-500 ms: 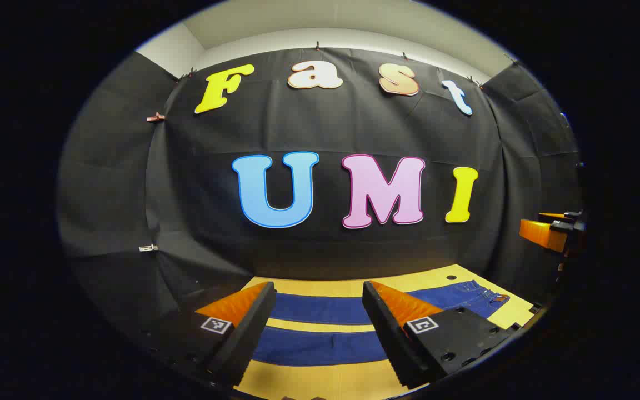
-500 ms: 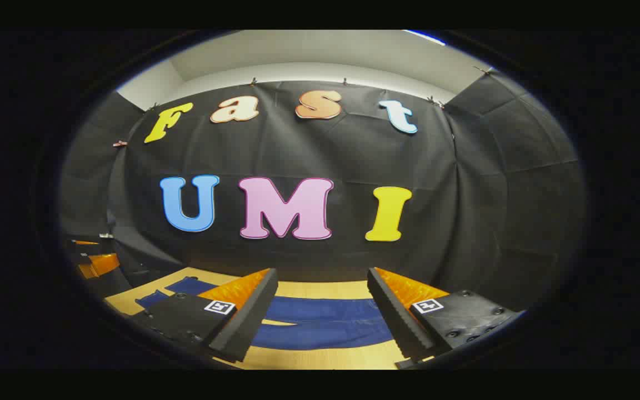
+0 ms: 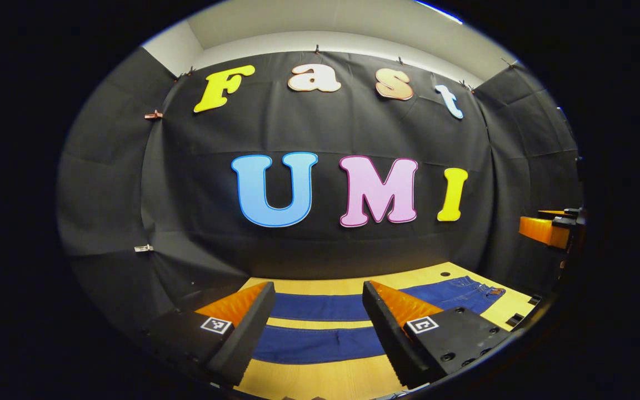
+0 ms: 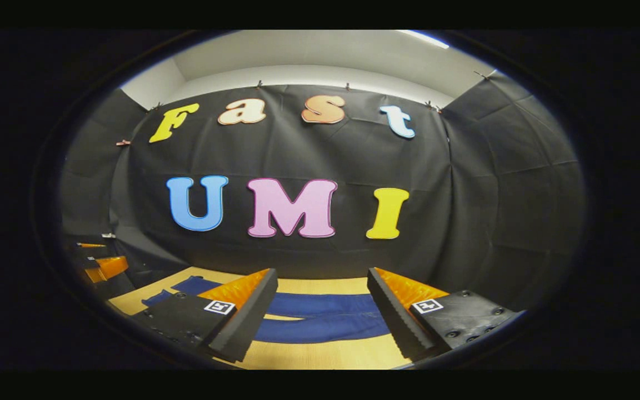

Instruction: Grasp the waist and the cuffs of the jeans and fold them to make the two legs overlap; first hold the waist and fold one-third of the jeans toward the cuffs, then hold the cuffs and fold the remaining one-third in the same direction to finish folding.

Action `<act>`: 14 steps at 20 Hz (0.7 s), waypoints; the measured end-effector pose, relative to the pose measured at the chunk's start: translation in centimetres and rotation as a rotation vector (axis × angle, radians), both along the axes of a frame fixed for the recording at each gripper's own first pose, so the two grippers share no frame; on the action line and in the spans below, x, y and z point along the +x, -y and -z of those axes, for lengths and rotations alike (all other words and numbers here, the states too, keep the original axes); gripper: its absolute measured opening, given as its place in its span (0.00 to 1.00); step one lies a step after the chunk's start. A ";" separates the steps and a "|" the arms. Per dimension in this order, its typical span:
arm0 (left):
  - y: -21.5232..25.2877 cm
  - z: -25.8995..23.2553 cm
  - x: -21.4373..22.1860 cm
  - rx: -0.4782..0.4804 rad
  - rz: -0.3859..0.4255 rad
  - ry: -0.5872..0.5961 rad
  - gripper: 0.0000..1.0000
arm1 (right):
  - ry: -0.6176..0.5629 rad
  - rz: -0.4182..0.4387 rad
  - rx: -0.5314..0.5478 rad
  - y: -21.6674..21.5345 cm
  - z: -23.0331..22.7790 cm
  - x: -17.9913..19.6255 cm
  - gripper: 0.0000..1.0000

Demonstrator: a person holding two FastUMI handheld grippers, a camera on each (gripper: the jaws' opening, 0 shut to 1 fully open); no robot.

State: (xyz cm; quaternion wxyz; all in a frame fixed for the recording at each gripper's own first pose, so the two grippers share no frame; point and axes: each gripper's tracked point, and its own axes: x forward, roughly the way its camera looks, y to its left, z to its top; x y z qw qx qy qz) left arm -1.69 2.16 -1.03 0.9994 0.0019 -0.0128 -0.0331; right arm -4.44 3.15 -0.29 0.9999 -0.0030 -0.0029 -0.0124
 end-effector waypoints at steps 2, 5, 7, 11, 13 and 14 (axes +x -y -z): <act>-0.3 0.0 -0.2 0.004 0.008 0.006 0.98 | 0.003 0.005 -0.001 -0.3 -0.1 -0.3 0.99; -0.5 0.4 -0.3 0.001 0.017 0.000 0.98 | 0.004 0.014 0.007 -0.4 -0.1 -0.7 0.99; -0.8 0.5 -0.1 -0.001 0.021 -0.003 0.98 | 0.005 0.018 0.003 -0.5 0.0 -0.9 0.99; -2.0 1.8 0.8 0.032 0.030 -0.025 0.98 | 0.008 0.024 -0.007 -0.9 -0.2 -0.9 0.99; -3.9 3.0 1.9 0.070 0.012 -0.048 0.99 | 0.009 0.030 -0.020 -0.8 -0.3 -1.1 0.99; -5.0 4.0 2.5 0.092 0.009 -0.066 0.98 | 0.011 0.036 -0.026 -0.7 -0.3 -1.1 0.95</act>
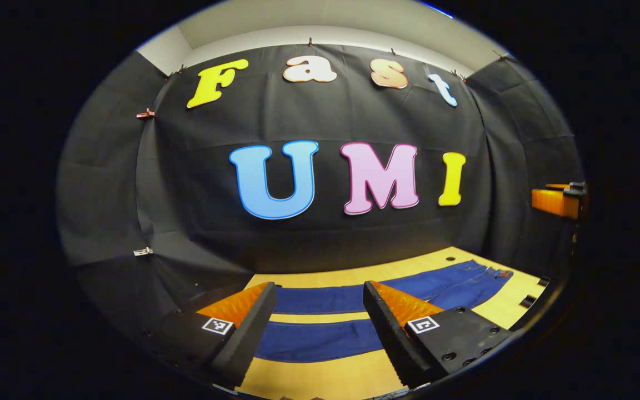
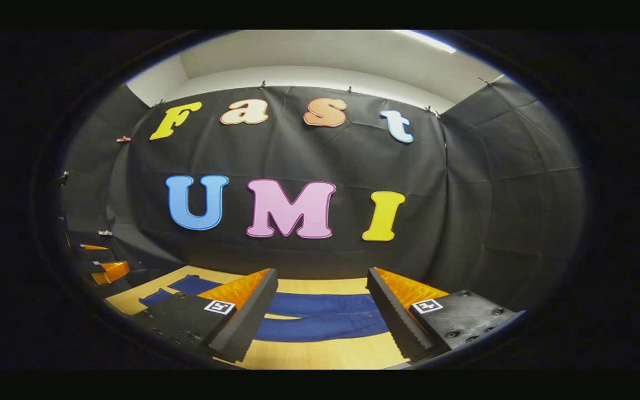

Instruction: Grasp the waist and the cuffs of the jeans and fold them to make the two legs overlap; first hold the waist and fold one-third of the jeans toward the cuffs, then hold the cuffs and fold the remaining one-third in the same direction to finish folding.

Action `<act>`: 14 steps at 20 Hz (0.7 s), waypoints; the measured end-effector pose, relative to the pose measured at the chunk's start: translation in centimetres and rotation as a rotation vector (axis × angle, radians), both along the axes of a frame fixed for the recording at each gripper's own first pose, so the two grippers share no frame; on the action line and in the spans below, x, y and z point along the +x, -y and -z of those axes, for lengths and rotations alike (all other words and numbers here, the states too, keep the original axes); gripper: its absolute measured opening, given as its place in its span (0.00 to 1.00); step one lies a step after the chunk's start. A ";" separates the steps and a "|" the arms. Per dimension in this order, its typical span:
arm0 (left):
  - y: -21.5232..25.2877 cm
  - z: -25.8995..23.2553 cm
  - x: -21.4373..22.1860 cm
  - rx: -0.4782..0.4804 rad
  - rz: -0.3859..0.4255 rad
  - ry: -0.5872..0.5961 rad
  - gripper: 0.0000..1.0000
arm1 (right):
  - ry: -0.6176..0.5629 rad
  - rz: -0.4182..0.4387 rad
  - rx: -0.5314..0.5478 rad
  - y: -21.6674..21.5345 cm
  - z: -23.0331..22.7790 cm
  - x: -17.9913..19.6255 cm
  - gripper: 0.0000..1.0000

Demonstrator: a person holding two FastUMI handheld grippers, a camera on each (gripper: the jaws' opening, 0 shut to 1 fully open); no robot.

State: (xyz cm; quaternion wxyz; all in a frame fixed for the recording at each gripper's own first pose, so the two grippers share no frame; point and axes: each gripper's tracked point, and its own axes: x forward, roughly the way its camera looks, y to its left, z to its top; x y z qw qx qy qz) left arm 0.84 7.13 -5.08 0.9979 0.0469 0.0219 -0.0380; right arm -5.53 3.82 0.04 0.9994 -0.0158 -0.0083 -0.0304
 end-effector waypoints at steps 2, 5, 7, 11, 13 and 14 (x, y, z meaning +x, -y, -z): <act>-2.5 2.0 1.3 0.079 -0.002 -0.040 0.98 | -0.005 0.010 -0.011 0.3 0.1 0.0 0.97; -5.2 5.4 3.3 0.254 0.073 -0.070 0.98 | -0.032 0.023 -0.024 0.8 0.8 -0.2 0.97; -7.2 8.5 4.3 0.404 0.143 -0.126 0.98 | -0.046 0.035 -0.026 1.2 1.1 -0.3 0.99; -11.3 16.5 5.9 0.663 0.279 -0.299 0.98 | -0.079 0.061 -0.025 1.7 1.8 -0.6 0.97; -13.3 20.2 6.7 0.797 0.336 -0.378 0.98 | -0.097 0.076 -0.029 2.1 2.3 -0.9 0.97; -14.5 22.1 7.2 0.863 0.363 -0.424 0.98 | -0.111 0.087 -0.037 2.4 2.6 -1.0 0.97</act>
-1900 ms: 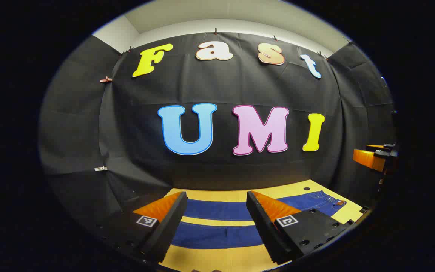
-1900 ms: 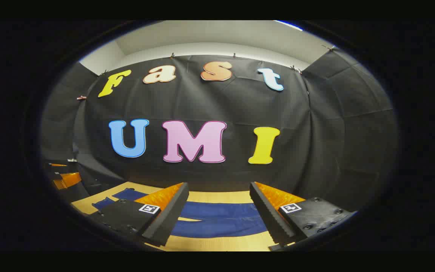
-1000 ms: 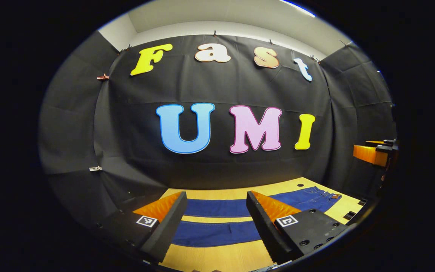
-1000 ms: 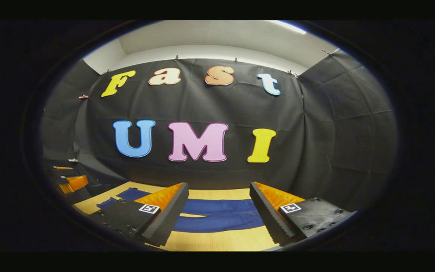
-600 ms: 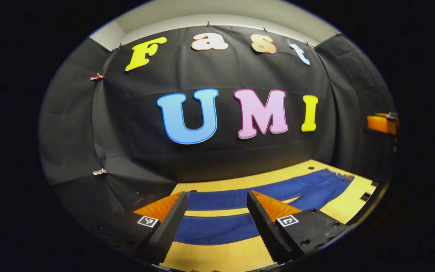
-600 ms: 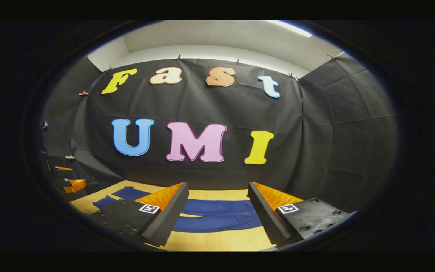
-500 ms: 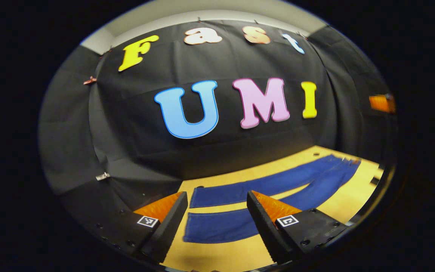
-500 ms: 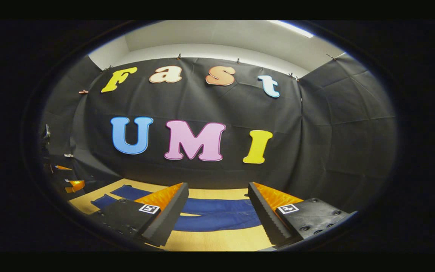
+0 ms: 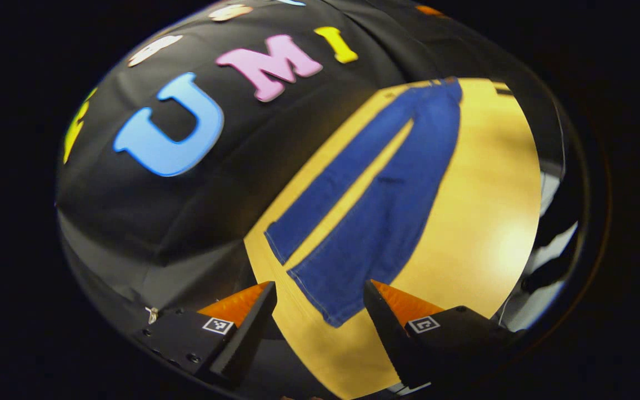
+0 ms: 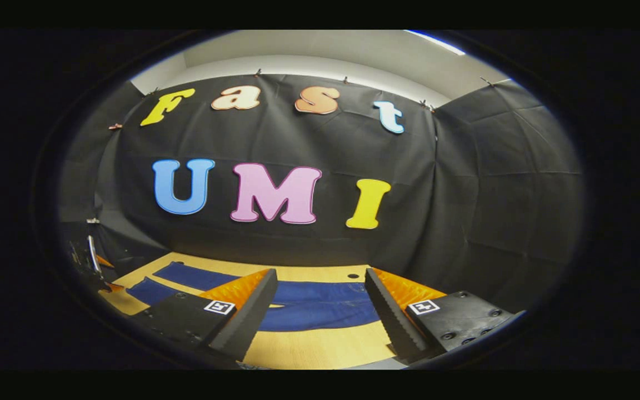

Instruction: Grasp the waist and the cuffs of the jeans and fold them to make the two legs overlap; first hold the waist and fold one-third of the jeans toward the cuffs, then hold the cuffs and fold the remaining one-third in the same direction to finish folding.

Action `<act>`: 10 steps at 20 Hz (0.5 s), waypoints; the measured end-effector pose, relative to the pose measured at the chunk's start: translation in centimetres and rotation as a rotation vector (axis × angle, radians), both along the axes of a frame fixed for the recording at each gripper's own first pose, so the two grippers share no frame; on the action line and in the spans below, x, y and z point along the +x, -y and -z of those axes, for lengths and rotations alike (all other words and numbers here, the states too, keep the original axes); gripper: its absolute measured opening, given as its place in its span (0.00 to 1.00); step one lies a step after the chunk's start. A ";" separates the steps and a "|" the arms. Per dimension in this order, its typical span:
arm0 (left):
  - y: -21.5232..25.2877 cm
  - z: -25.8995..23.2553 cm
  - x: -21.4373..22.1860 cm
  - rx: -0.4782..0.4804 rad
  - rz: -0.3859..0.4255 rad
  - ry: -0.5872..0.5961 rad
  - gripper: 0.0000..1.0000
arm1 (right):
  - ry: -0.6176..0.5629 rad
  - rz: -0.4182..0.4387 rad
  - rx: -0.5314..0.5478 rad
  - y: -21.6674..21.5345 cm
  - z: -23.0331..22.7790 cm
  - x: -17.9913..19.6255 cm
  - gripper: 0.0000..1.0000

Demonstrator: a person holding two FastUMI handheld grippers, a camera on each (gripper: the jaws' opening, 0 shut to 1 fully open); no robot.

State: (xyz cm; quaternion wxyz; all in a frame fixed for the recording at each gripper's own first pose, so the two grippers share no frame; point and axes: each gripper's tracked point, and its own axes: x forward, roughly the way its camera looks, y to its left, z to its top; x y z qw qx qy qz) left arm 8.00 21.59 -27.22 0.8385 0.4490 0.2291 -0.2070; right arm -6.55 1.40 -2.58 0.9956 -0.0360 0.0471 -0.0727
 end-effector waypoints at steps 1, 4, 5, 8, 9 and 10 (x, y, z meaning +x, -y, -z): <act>-1.2 1.5 0.5 0.064 0.019 -0.031 0.98 | -0.015 0.012 -0.011 0.4 0.4 -0.2 0.97; -3.7 6.3 2.1 0.200 0.050 -0.134 0.98 | -0.046 0.040 -0.029 1.1 1.0 -0.8 0.97; -4.1 7.3 2.6 0.239 0.061 -0.148 0.98 | -0.054 0.047 -0.035 1.4 1.2 -0.9 0.97; -5.0 9.5 3.0 0.323 0.077 -0.222 0.98 | -0.077 0.064 -0.070 2.3 1.6 -1.5 0.97; -4.9 9.8 3.4 0.343 0.089 -0.232 0.98 | -0.084 0.072 -0.079 2.7 1.9 -1.5 0.97; -4.9 9.7 4.0 0.363 0.100 -0.220 0.98 | -0.092 0.080 -0.083 3.0 2.1 -1.7 0.97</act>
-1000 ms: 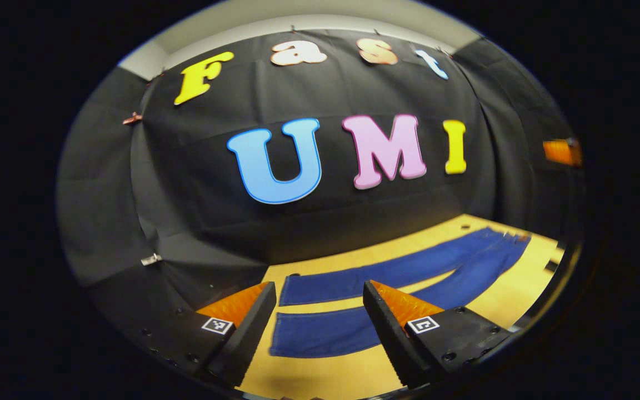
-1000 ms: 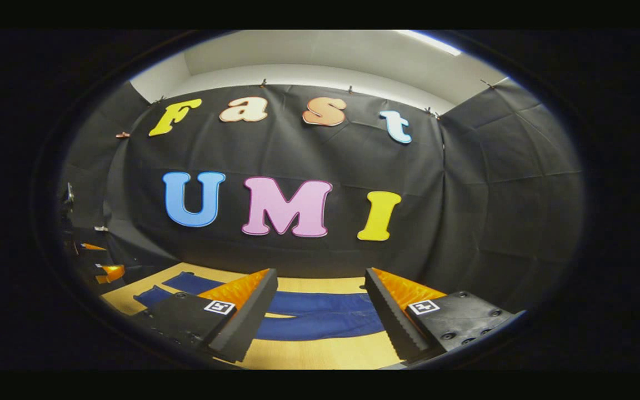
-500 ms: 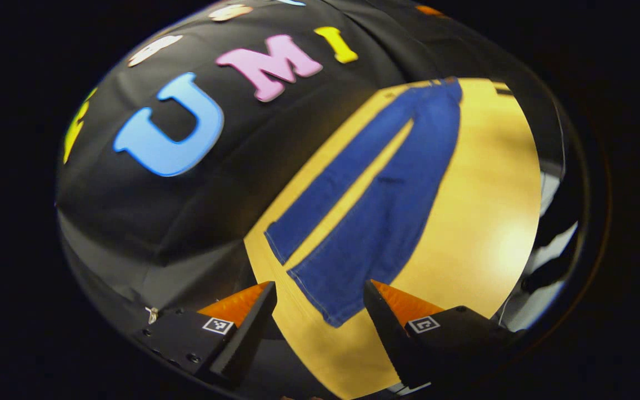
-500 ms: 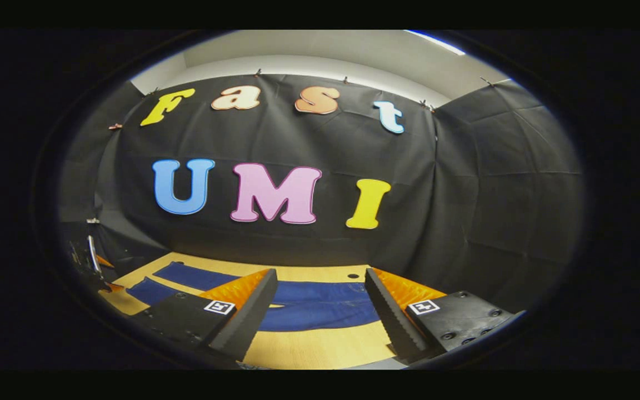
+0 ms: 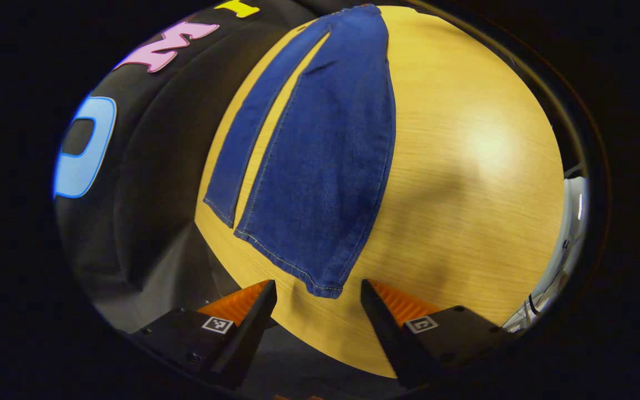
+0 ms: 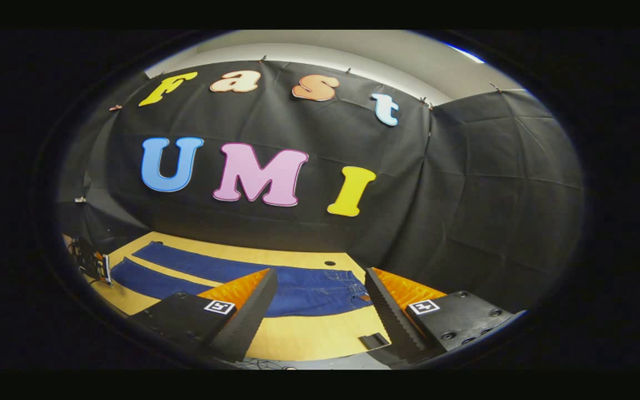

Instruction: Grasp the waist and the cuffs of the jeans and fold them to make the two legs overlap; first hold the waist and fold one-third of the jeans toward the cuffs, then hold the cuffs and fold the remaining one-third in the same direction to finish folding.

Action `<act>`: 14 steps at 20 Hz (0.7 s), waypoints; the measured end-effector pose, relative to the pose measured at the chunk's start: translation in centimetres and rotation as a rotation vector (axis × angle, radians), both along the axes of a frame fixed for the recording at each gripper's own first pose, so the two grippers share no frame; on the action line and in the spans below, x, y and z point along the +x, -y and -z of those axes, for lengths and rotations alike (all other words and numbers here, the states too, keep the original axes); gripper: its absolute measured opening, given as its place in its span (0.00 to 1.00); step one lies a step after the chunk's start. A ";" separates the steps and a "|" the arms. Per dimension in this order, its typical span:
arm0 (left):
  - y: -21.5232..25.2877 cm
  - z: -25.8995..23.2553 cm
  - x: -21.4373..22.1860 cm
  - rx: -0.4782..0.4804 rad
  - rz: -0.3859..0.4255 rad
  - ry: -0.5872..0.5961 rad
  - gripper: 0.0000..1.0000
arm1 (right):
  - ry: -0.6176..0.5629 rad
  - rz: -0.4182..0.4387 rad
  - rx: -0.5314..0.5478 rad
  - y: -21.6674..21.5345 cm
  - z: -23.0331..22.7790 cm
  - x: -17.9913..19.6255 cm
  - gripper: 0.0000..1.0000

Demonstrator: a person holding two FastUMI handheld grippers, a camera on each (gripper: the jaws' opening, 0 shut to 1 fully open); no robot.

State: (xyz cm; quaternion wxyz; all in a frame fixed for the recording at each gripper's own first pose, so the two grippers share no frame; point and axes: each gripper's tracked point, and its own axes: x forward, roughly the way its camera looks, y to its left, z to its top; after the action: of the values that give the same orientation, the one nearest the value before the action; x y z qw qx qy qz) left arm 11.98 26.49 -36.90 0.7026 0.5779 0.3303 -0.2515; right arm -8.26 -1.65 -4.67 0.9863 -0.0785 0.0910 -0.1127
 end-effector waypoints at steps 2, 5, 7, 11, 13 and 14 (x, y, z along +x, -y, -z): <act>0.1 0.3 0.9 0.016 0.001 -0.014 0.92 | -0.016 0.015 0.013 0.6 0.7 -0.3 0.97; 0.2 1.0 1.4 0.024 -0.007 -0.056 0.83 | -0.041 0.038 0.019 1.4 1.9 -0.5 0.96; 0.0 1.2 1.8 0.035 -0.018 -0.052 0.67 | -0.055 0.043 0.012 1.7 2.4 -0.8 0.97; 0.0 1.9 1.9 0.025 -0.041 -0.084 0.46 | -0.086 0.045 0.010 2.0 3.6 -1.0 0.97; 0.1 1.9 1.6 0.006 -0.058 -0.118 0.35 | -0.099 0.038 0.008 2.0 4.1 -0.9 0.97; 0.2 1.9 1.9 -0.001 -0.065 -0.131 0.17 | -0.102 0.033 -0.011 2.2 4.4 -0.7 0.97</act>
State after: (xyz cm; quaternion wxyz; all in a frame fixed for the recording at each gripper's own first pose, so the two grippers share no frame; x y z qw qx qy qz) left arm 13.84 26.31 -38.83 0.6877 0.5486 0.3941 -0.2659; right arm -8.95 -3.87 -9.02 0.9780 -0.0880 0.1418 -0.1251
